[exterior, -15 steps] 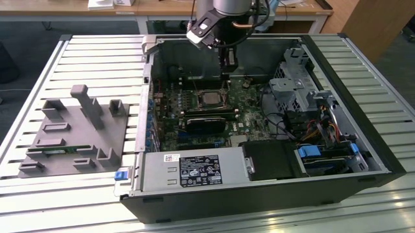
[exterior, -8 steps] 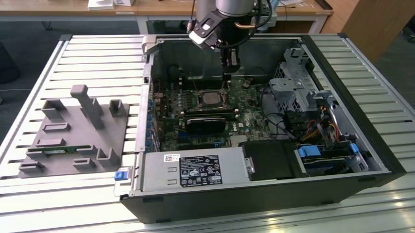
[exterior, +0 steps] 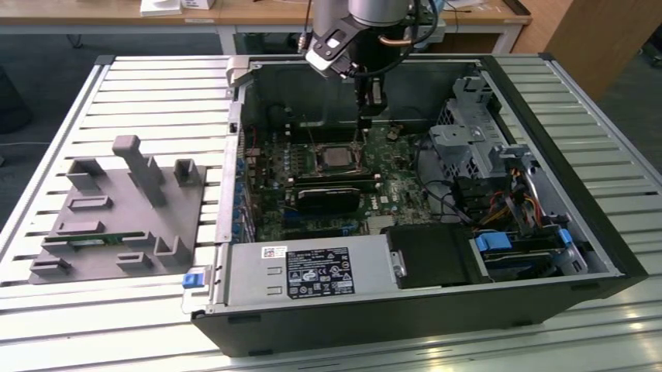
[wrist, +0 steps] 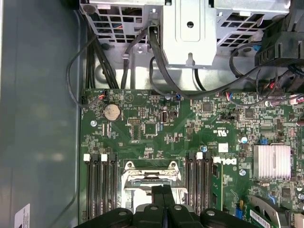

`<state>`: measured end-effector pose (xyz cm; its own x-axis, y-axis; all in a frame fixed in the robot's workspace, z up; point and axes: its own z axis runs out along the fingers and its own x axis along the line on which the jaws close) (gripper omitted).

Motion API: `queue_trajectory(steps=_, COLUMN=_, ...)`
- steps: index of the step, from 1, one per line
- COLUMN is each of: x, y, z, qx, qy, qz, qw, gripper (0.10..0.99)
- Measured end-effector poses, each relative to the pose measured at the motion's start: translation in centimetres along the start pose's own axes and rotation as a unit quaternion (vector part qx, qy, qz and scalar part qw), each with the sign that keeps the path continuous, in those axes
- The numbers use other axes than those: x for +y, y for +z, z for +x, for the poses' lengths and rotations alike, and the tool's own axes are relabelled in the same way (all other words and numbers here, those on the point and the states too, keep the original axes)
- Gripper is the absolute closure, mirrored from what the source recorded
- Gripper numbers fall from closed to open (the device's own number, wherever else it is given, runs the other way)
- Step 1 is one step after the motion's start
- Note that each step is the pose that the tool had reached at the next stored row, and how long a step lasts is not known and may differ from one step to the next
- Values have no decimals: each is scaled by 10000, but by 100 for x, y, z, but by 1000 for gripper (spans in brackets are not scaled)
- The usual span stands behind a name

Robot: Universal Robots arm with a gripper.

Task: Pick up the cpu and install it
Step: 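Close the cpu cover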

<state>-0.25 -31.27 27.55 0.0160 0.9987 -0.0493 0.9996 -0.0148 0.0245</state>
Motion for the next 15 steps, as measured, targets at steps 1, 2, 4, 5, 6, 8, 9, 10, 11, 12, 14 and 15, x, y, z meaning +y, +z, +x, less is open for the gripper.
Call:
queue_trajectory(steps=1, x=11, y=0, z=0, qx=0, qy=0, qz=0, qw=10000, gripper=980)
queue_trajectory(steps=2, x=17, y=0, z=0, qx=0, qy=0, qz=0, qw=10000, gripper=980)
queue_trajectory(steps=4, x=28, y=1, z=0, qx=0, qy=0, qz=0, qw=10000, gripper=980)
queue_trajectory(steps=5, x=34, y=1, z=1, qx=0, qy=0, qz=0, qw=10000, gripper=980)
queue_trajectory(steps=6, x=41, y=1, z=1, qx=0, qy=1, qz=0, qw=10000, gripper=980)
queue_trajectory(steps=8, x=55, y=1, z=1, qx=0, qy=0, qz=0, qw=10000, gripper=980)
queue_trajectory(steps=9, x=62, y=1, z=1, qx=0, qy=0, qz=0, qw=10000, gripper=980)
queue_trajectory(steps=10, x=69, y=1, z=1, qx=-1, qy=0, qz=0, qw=10000, gripper=980)
queue_trajectory(steps=11, x=74, y=1, z=1, qx=0, qy=0, qz=0, qw=10000, gripper=980)
queue_trajectory(steps=12, x=80, y=2, z=1, qx=0, qy=0, qz=0, qw=10000, gripper=980)
queue_trajectory(steps=14, x=90, y=2, z=1, qx=0, qy=0, qz=0, qw=10000, gripper=980)
queue_trajectory(steps=15, x=95, y=2, z=2, qx=0, qy=0, qz=0, qw=10000, gripper=980)
